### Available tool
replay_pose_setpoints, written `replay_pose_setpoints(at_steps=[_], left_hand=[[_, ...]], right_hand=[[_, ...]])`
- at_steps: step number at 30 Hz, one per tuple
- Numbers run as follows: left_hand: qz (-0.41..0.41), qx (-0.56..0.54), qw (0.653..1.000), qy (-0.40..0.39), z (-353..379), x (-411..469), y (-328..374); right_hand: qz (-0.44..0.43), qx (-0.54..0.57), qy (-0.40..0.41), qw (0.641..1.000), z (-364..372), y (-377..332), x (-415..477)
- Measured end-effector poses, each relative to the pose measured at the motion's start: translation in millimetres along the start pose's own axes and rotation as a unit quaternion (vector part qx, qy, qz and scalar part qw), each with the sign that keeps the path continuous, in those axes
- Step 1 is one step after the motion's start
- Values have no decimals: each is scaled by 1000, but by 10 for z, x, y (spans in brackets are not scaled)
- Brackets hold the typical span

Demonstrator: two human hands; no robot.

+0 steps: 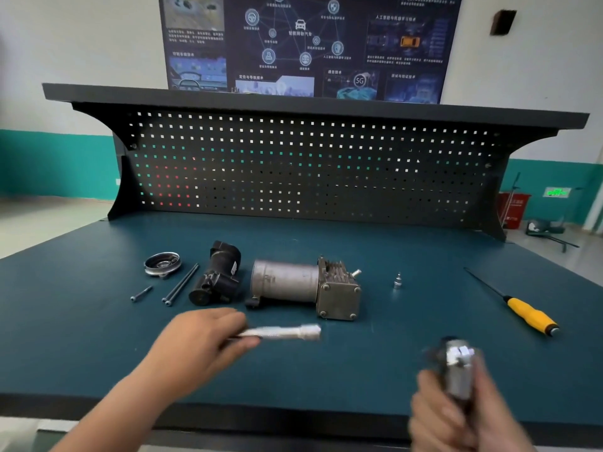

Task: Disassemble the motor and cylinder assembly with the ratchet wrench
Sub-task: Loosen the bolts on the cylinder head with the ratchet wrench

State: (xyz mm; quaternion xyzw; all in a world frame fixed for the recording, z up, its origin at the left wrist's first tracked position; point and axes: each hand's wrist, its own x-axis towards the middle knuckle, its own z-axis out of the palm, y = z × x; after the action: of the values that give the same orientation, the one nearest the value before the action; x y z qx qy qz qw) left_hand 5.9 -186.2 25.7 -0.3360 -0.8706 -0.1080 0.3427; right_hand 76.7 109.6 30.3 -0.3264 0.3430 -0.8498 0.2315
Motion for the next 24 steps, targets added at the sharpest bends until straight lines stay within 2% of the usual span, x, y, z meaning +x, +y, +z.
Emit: replay_pose_setpoints(at_steps=[2, 3, 4, 5, 6, 8, 9, 11, 13, 18, 19, 21, 22, 23, 24], left_hand=[[-102, 1, 995, -12, 31, -100, -249], [-145, 3, 989, -29, 72, -157, -348], [-172, 11, 984, -46, 115, -205, -420], [-189, 20, 980, -63, 153, -232, -460], [-200, 26, 976, -83, 191, -241, -467], [-198, 38, 972, -118, 265, -228, -430], [-192, 38, 973, -125, 305, -208, -398], [-185, 23, 974, -127, 375, -158, -319], [-176, 2, 977, -120, 426, -98, -222], [-166, -4, 976, -141, 568, 30, -59], [-165, -7, 976, -144, 601, 50, -38], [-160, -13, 976, -144, 663, 67, 3], [-158, -16, 976, -147, 682, 73, 27], [-152, -23, 977, -146, 703, 79, 48], [-150, -33, 977, -148, 705, 92, 66]], right_hand=[[27, -54, 130, 990, -7, -183, -84], [44, -161, 270, 948, -44, -320, -155], [57, -311, 377, 871, -130, -431, -186], [73, -448, 427, 782, -231, -508, -162], [99, -568, 418, 702, -367, -555, -91], [176, -723, 353, 567, -735, -588, 132], [212, -765, 327, 513, -928, -573, 232], [258, -804, 305, 439, -1293, -499, 405], [265, -821, 313, 396, -1530, -410, 535], [240, -833, 334, 369, -1831, -212, 763], [239, -843, 333, 347, -1857, -191, 784], [255, -869, 325, 273, -1858, -195, 794], [263, -871, 326, 256, -1827, -212, 790], [265, -868, 331, 260, -1767, -231, 794], [251, -861, 341, 283, -1687, -244, 797]])
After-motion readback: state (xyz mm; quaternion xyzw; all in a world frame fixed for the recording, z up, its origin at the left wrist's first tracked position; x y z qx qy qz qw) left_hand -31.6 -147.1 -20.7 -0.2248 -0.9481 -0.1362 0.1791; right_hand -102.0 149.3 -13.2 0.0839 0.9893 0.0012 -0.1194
